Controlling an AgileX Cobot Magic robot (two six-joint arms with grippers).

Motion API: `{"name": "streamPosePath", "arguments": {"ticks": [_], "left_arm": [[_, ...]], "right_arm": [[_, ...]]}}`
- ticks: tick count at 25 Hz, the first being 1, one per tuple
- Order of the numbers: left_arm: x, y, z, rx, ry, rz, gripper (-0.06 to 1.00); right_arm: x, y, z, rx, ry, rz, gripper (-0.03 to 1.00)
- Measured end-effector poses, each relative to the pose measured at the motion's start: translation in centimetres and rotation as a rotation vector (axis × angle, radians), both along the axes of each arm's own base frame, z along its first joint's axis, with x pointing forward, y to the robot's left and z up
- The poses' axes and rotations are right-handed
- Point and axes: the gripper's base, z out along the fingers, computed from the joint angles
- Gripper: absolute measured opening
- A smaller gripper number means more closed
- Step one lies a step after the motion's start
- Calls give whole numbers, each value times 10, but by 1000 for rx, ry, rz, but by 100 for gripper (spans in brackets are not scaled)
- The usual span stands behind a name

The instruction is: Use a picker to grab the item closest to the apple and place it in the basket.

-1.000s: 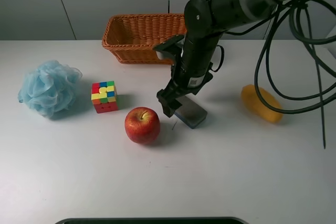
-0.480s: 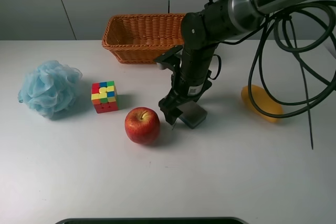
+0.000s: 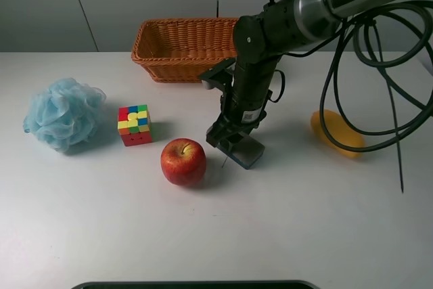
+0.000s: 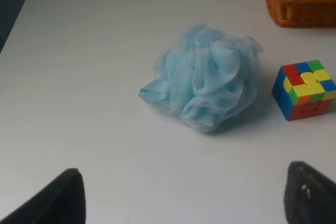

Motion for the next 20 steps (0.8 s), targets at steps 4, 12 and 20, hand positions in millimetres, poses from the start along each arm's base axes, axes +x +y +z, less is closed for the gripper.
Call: {"name": "streamPosePath", "arguments": {"ticks": [4, 12, 20], "left_arm": [[0, 0, 0, 0, 0, 0, 73], [0, 0, 0, 0, 0, 0, 73], [0, 0, 0, 0, 0, 0, 73]], "right_arm": [[6, 3, 14, -34, 25, 19, 40], [24, 16, 62, -54, 50, 29, 40], [50, 34, 124, 45, -96, -3, 40]]}}
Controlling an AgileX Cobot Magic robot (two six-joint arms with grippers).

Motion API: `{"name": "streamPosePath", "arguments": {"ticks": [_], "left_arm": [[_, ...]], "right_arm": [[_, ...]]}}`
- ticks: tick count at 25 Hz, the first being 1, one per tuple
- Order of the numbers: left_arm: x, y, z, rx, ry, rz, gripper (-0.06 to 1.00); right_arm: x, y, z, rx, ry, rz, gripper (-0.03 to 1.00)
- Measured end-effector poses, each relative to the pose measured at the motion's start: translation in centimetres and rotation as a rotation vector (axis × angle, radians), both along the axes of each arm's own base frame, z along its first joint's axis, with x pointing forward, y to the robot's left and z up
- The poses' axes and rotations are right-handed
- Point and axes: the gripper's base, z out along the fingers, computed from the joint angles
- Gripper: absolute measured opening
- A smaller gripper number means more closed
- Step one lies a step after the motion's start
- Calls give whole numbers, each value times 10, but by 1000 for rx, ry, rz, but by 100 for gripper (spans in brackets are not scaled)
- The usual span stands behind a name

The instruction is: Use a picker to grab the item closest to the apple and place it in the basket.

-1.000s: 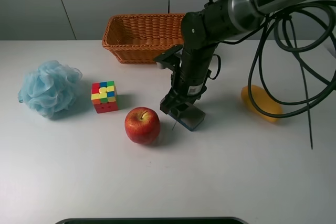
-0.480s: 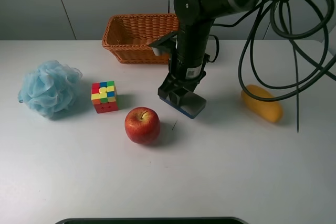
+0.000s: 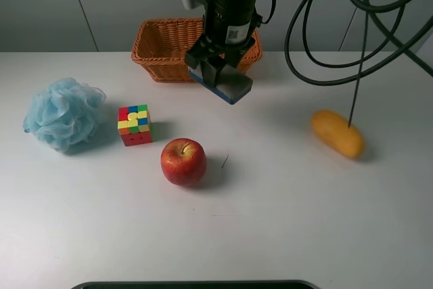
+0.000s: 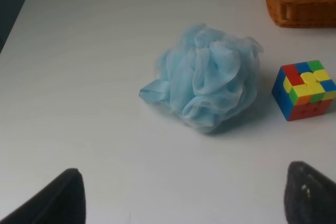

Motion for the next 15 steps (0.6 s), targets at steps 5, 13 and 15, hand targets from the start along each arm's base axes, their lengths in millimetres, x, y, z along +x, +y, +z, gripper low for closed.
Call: {"name": "streamPosePath", "arguments": {"ticks": [5, 13, 15], "left_arm": [[0, 0, 0, 0, 0, 0, 73], [0, 0, 0, 0, 0, 0, 73], [0, 0, 0, 0, 0, 0, 73]], "right_arm": [[13, 7, 33, 60, -113, -13, 40], [48, 9, 57, 149, -309, -45, 40], [62, 6, 56, 184, -368, -63, 40]]}}
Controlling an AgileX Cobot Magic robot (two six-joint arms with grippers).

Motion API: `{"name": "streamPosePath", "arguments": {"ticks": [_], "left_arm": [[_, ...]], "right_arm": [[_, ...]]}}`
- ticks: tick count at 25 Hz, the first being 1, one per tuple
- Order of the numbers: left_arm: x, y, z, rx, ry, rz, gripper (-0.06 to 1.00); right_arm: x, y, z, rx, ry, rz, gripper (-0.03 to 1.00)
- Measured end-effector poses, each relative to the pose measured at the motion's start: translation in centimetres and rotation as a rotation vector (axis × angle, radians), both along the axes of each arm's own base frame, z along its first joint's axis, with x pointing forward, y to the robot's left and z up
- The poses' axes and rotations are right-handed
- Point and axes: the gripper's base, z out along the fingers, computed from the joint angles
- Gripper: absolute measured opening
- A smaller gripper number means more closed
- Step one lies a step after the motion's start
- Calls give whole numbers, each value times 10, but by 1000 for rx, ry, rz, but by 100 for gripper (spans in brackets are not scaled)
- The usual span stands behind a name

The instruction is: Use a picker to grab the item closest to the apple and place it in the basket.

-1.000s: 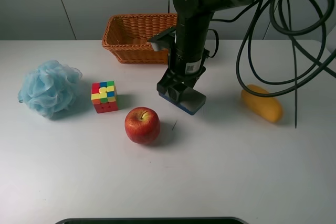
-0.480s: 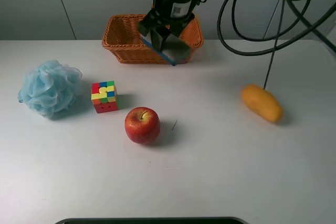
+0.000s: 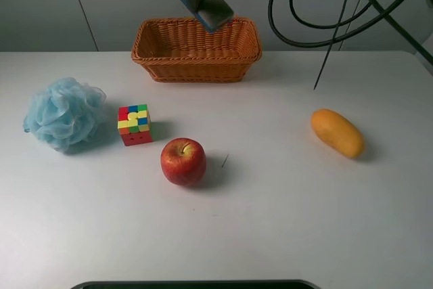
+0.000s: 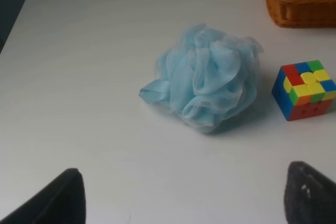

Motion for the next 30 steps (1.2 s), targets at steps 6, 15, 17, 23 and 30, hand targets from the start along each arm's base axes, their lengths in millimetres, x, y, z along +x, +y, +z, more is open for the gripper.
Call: {"name": "streamPosePath", "arguments": {"ticks": [6, 15, 17, 23, 30], "left_arm": [[0, 0, 0, 0, 0, 0, 73], [0, 0, 0, 0, 0, 0, 73], [0, 0, 0, 0, 0, 0, 73], [0, 0, 0, 0, 0, 0, 73], [0, 0, 0, 7, 0, -4, 73]], "right_arm": [[36, -4, -20, 127, -126, -45, 40], [58, 4, -76, 143, -151, -51, 40], [59, 5, -86, 140, -139, -52, 40], [61, 7, -101, 131, -120, -52, 40], [61, 7, -101, 139, -121, -54, 63]]}}
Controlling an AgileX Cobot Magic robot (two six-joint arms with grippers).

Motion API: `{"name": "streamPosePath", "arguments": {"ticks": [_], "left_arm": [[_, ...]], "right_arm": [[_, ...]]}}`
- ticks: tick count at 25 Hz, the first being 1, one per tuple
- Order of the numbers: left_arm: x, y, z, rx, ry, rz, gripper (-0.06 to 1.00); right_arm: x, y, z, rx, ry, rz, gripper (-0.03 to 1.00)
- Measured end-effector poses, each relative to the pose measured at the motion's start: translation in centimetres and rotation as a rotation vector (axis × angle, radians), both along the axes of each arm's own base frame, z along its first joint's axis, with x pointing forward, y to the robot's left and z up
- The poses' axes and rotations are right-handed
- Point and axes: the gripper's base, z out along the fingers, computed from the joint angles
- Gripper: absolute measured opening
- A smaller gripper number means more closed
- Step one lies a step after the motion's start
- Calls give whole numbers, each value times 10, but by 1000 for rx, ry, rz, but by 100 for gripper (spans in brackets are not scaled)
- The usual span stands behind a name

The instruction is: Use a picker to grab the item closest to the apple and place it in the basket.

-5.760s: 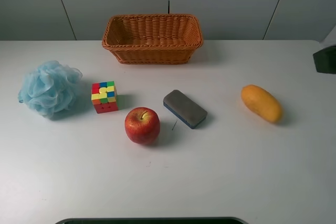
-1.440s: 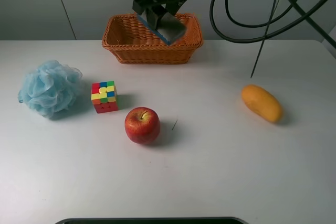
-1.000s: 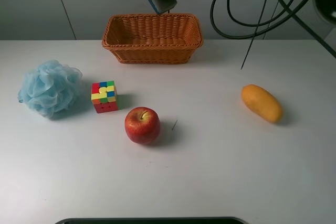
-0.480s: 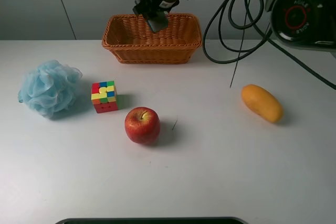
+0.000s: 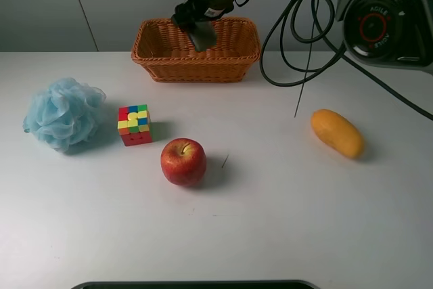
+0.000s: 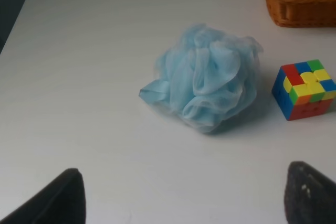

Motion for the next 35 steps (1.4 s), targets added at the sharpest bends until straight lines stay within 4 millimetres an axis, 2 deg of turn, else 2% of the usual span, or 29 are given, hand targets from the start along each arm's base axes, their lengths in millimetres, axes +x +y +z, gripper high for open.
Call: {"name": "streamPosePath", "arguments": {"ticks": [2, 8, 11, 14, 18, 21, 24, 28, 29, 32, 35], "left_arm": [[0, 0, 0, 0, 0, 0, 73], [0, 0, 0, -2, 0, 1, 73], [0, 0, 0, -2, 0, 1, 73], [0, 0, 0, -2, 0, 1, 73], [0, 0, 0, 0, 0, 0, 73], [0, 0, 0, 2, 0, -1, 73], [0, 0, 0, 1, 0, 1, 73], [0, 0, 0, 0, 0, 2, 73], [0, 0, 0, 0, 0, 2, 73], [0, 0, 0, 0, 0, 2, 73], [0, 0, 0, 0, 0, 2, 73]], "right_arm": [[1, -1, 0, 4, 0, -3, 68], [-2, -5, 3, -12, 38, -8, 70], [-10, -10, 23, -38, 76, -3, 70], [-25, -20, 61, -79, 110, 1, 70], [-56, -37, 114, -134, 198, 6, 70], [-74, -47, 151, -130, 164, 18, 70], [-92, -57, 179, -110, 130, 17, 70], [-123, -76, 209, -101, 100, 2, 70], [-132, -82, 211, -110, 106, -5, 70], [-169, -105, 224, -125, 105, -20, 70], [-217, -132, 239, -109, 89, -32, 70]]}}
